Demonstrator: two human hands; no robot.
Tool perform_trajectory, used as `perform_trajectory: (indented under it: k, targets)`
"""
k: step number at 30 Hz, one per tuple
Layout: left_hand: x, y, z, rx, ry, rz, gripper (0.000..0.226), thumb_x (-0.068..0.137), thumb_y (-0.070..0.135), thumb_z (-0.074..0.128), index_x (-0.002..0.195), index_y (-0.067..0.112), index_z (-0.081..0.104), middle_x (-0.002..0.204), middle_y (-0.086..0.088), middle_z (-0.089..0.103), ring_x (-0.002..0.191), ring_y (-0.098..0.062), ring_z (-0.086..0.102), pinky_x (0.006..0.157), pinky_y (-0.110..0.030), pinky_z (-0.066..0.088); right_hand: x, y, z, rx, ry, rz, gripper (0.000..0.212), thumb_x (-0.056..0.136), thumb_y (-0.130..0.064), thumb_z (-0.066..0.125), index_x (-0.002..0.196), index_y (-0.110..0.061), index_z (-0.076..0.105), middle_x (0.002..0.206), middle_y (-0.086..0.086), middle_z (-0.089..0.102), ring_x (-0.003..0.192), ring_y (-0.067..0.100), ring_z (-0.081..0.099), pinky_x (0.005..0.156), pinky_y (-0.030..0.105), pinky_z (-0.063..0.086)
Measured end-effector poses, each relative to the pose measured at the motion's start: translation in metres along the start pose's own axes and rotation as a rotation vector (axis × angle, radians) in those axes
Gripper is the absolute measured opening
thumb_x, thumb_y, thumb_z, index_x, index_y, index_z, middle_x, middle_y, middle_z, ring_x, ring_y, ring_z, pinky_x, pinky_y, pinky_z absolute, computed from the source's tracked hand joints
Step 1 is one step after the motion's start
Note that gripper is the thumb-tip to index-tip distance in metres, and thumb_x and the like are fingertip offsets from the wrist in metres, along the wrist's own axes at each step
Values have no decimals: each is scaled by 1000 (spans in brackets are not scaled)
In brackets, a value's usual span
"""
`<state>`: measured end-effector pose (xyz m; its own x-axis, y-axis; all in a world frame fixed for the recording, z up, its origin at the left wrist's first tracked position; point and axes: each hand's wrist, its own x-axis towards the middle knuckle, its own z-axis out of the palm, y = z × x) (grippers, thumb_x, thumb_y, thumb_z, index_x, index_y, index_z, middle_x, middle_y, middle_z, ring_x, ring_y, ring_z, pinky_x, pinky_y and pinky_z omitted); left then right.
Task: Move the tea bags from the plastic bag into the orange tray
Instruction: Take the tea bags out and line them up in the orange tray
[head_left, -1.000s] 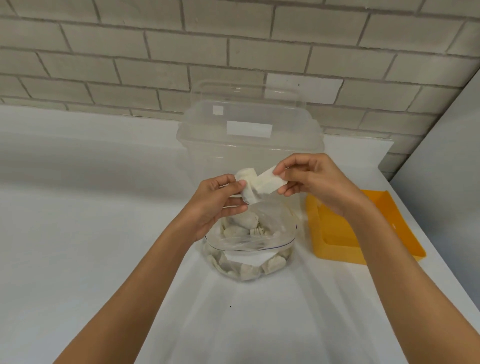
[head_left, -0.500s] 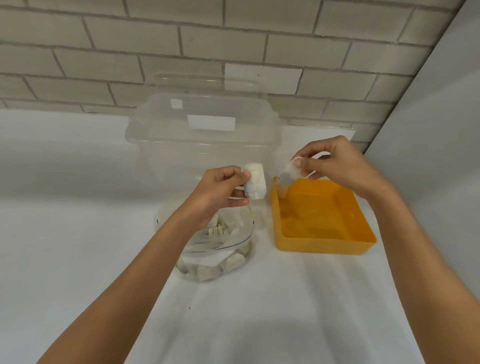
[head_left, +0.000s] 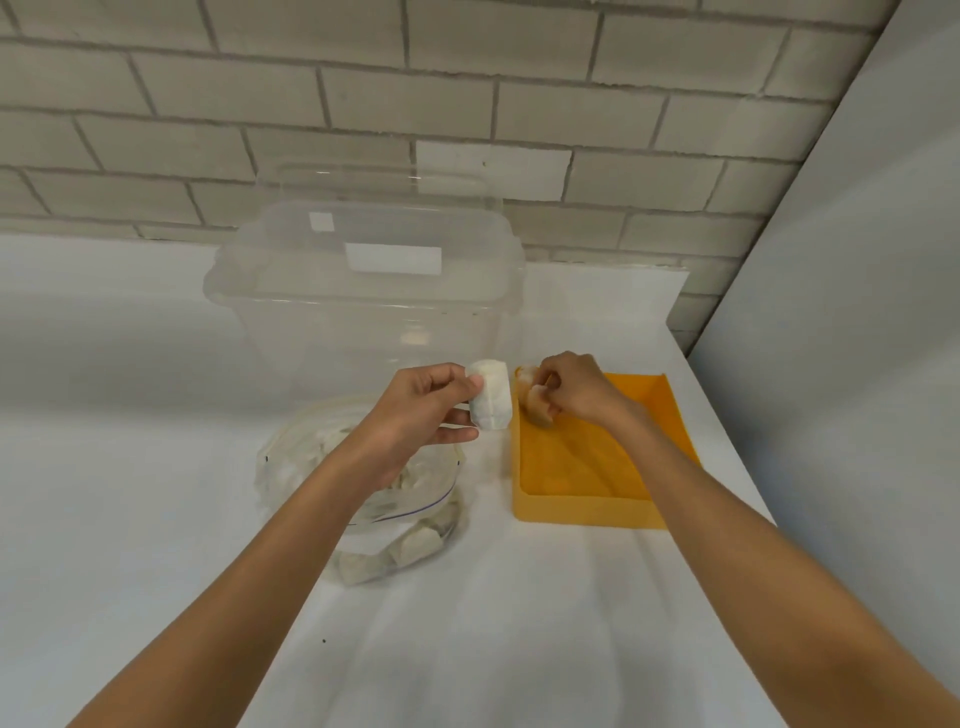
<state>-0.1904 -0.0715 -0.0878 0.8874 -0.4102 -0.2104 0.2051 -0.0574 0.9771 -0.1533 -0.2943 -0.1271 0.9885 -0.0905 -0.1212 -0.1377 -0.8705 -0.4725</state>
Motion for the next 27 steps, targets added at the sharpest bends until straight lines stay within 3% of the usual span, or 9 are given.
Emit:
perform_trajectory:
  k: [6,15,20,22,25,27]
  targets:
    - [0,-2,-2,-3,38,-11,22,95,23,58,93,3,67,94,-14,70,76,-17,66,72,-25,58,11,2,12,69,113,-7,23,87,-2,50,81,-23,54,97,10,58,87,24,58,78,36,53]
    - [0,-2,-1,-7,45,-17,19,94,20,59,92,3,67,95,-14,68,80,-19,65,70,-23,57,10,-2,19,-32,171,-32,6,93,-7,47,94,-13,47,100,10,54,86,24,55,74,34,51]
    - [1,0,2,-52,11,-43,19,90,9,63,103,-6,63,95,-18,67,81,-20,65,74,-25,58,-2,0,8,-81,223,-44,8,94,-10,52,99,-13,46,102,9,48,89,25,53,77,37,51]
    - [3,3,5,-134,20,-78,18,88,5,64,104,-2,63,94,-16,69,76,-16,67,71,-23,58,-9,1,-2,-45,267,-102,12,92,-9,56,102,-14,51,102,8,51,88,24,56,72,29,48]
    - [10,10,12,-390,23,-234,17,86,0,64,103,-4,62,91,-18,71,79,-18,71,64,-19,58,-31,-11,-18,114,258,-263,30,85,-8,63,111,-23,59,99,0,55,77,7,58,63,5,41]
    - [15,15,15,-555,-27,-346,10,87,-3,60,94,-9,63,84,-20,70,71,-17,72,61,-18,58,-49,-22,-26,264,179,-353,37,83,-9,68,114,-28,64,103,-7,56,76,5,61,68,4,44]
